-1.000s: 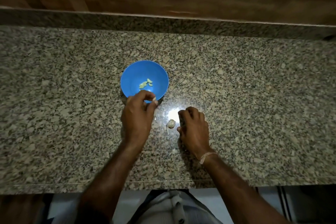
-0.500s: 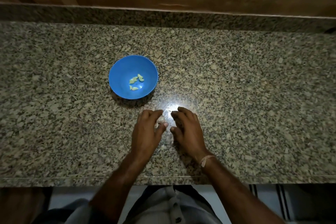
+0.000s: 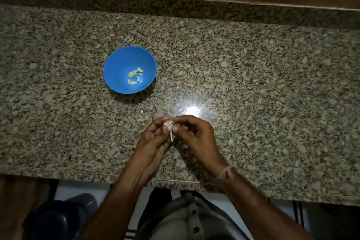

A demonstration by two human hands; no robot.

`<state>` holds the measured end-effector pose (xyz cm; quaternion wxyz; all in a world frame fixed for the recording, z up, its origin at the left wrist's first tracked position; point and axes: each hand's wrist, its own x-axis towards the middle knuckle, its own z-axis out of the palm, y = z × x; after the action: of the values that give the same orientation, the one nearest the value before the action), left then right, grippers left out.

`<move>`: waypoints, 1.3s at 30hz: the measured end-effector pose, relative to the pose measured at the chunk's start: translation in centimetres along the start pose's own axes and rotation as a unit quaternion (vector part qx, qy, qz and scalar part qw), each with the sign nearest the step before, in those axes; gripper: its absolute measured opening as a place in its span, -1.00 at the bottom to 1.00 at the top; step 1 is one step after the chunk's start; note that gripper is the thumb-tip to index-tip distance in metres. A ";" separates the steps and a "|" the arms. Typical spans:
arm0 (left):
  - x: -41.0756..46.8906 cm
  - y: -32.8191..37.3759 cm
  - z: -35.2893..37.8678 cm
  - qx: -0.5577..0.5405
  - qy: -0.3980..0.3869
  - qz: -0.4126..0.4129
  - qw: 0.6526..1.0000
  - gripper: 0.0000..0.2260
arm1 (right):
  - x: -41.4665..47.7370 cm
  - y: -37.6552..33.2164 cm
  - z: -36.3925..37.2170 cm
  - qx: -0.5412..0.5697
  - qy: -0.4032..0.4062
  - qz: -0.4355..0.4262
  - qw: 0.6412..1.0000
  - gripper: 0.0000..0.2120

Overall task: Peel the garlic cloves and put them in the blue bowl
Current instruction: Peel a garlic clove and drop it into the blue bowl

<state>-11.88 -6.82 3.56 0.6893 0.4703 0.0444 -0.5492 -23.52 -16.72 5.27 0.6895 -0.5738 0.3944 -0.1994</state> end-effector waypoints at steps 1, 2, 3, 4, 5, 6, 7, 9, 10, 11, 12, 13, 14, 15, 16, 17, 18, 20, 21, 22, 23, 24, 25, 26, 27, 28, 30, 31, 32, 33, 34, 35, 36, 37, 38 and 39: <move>-0.3 -0.1 0.3 -0.008 0.002 0.004 1.000 -0.70 | -0.2 -0.4 -0.3 0.000 -0.003 -0.007 1.000 -0.82; -0.6 -0.2 0.6 -0.014 0.006 0.008 1.000 -0.71 | -0.3 -0.7 -0.7 -0.003 -0.007 -0.017 1.000 -0.83; -0.9 -0.2 0.8 -0.019 0.008 0.011 1.000 -0.71 | -0.5 -1.1 -1.0 -0.008 -0.011 -0.027 1.000 -0.84; -1.1 -0.2 1.2 -0.021 0.004 0.014 1.000 -0.72 | -0.7 -1.4 -1.2 -0.011 -0.017 -0.036 0.999 -0.84; -1.3 -0.1 1.5 -0.020 -0.001 0.019 1.000 -0.72 | -0.9 -1.8 -1.5 -0.010 -0.027 -0.044 0.999 -0.84; -1.6 0.0 1.8 -0.016 -0.007 0.025 1.000 -0.70 | -1.2 -2.0 -1.6 -0.009 -0.038 -0.051 0.998 -0.82; -1.8 0.2 2.2 -0.009 -0.007 0.031 0.999 -0.67 | -1.4 -2.1 -1.7 -0.007 -0.047 -0.056 0.997 -0.80; -2.1 0.4 2.6 0.013 -0.013 0.040 0.999 -0.56 | -1.7 -2.0 -1.8 -0.002 -0.049 -0.056 0.997 -0.77; -2.2 0.4 2.7 0.023 -0.024 0.043 0.999 -0.49 | -1.7 -1.8 -1.8 0.002 -0.044 -0.054 0.998 -0.78; -2.4 0.4 2.8 0.033 -0.030 0.044 0.998 -0.42 | -1.8 -1.6 -1.9 0.006 -0.038 -0.050 0.998 -0.80; -2.5 0.4 2.8 0.037 -0.028 0.044 0.998 -0.37 | -1.9 -1.4 -2.0 0.010 -0.035 -0.048 0.998 -0.81; -2.7 0.4 2.9 0.039 -0.022 0.044 0.998 -0.35 | -2.0 -1.2 -2.1 0.014 -0.033 -0.046 0.998 -0.80; -2.7 0.3 2.9 0.041 -0.013 0.043 0.998 -0.37 | -2.1 -1.1 -2.2 0.017 -0.031 -0.048 0.998 -0.79; -2.8 0.3 2.9 0.043 -0.004 0.039 0.998 -0.42 | -2.2 -1.0 -2.2 0.019 -0.029 -0.051 0.998 -0.77; -2.9 0.2 2.9 0.045 0.002 0.034 0.998 -0.51 | -2.4 -0.9 -2.2 0.022 -0.030 -0.057 0.998 -0.77; -3.0 0.2 2.9 0.042 0.005 0.027 0.999 -0.63 | -2.5 -0.9 -2.2 0.023 -0.035 -0.060 0.997 -0.78; -3.2 0.2 3.0 0.037 0.006 0.017 0.999 -0.71 | -2.6 -0.8 -2.2 0.022 -0.043 -0.063 0.997 -0.79; -3.4 -0.1 3.1 0.025 0.003 -0.001 1.000 -0.75 | -2.6 -0.7 -2.3 0.007 -0.050 -0.069 0.996 -0.81; -3.6 -0.1 3.0 0.019 0.005 -0.004 1.000 -0.75 | -2.6 -0.7 -2.4 -0.004 -0.048 -0.073 0.996 -0.82; -3.7 -0.2 3.0 0.008 0.009 -0.004 1.000 -0.76 | -2.6 -0.6 -2.5 -0.014 -0.044 -0.076 0.996 -0.82; -3.8 -0.3 2.9 -0.004 0.012 -0.003 1.000 -0.77 | -2.7 -0.6 -2.5 -0.021 -0.040 -0.076 0.996 -0.81; -3.8 -0.4 2.8 -0.015 0.017 -0.001 1.000 -0.79 | -2.7 -0.5 -2.5 -0.025 -0.037 -0.075 0.996 -0.80; -3.8 -0.4 2.6 -0.019 0.024 0.000 1.000 -0.80 | -2.7 -0.4 -2.4 -0.029 -0.035 -0.075 0.996 -0.80; -3.8 -0.4 2.4 -0.019 0.032 0.001 0.999 -0.79 | -2.8 -0.2 -2.3 -0.033 -0.034 -0.076 0.996 -0.79; -3.8 -0.4 2.3 -0.013 0.037 0.002 0.999 -0.76 | -2.9 -0.1 -2.3 -0.036 -0.034 -0.077 0.996 -0.79; -3.8 -0.5 2.2 -0.006 0.041 0.002 0.999 -0.71 | -3.0 -0.1 -2.2 -0.038 -0.033 -0.079 0.996 -0.79; -4.0 -0.5 2.2 0.006 0.047 0.004 0.999 -0.65 | -3.1 -0.1 -2.2 -0.042 -0.035 -0.086 0.995 -0.78; -4.1 -0.5 2.3 0.011 0.049 0.007 0.999 -0.65 | -3.1 -0.1 -2.1 -0.049 -0.037 -0.093 0.994 -0.78; -4.1 -0.5 2.3 0.017 0.052 0.011 0.998 -0.65 | -3.1 -0.1 -2.1 -0.061 -0.036 -0.103 0.992 -0.78; -4.2 -0.6 2.2 0.024 0.057 0.016 0.998 -0.66 | -3.1 -0.1 -2.1 -0.078 -0.033 -0.115 0.990 -0.78; -4.1 -0.6 2.1 0.033 0.062 0.023 0.997 -0.67 | -3.1 -0.1 -2.0 -0.097 -0.031 -0.128 0.987 -0.78; -4.2 -0.7 2.1 0.041 0.068 0.030 0.996 -0.67 | -3.1 -0.1 -1.9 -0.114 -0.029 -0.139 0.983 -0.79; -4.2 -0.8 2.0 0.050 0.075 0.038 0.995 -0.68 | -3.1 0.0 -1.8 -0.132 -0.029 -0.148 0.980 -0.79; -4.2 -0.9 1.9 0.061 0.083 0.046 0.994 -0.69 | -3.1 0.0 -1.7 -0.150 -0.029 -0.155 0.976 -0.79; -4.2 -1.0 1.9 0.073 0.090 0.054 0.992 -0.71 | -3.1 0.0 -1.5 -0.167 -0.028 -0.160 0.972 -0.80; -4.3 -1.1 1.8 0.085 0.094 0.061 0.990 -0.72 | -3.1 0.1 -1.4 -0.183 -0.028 -0.165 0.969 -0.80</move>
<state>-15.26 -4.96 6.34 0.6723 0.5782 0.0334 -0.4612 -26.50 -15.32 6.13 0.5413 -0.7528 0.3040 -0.2188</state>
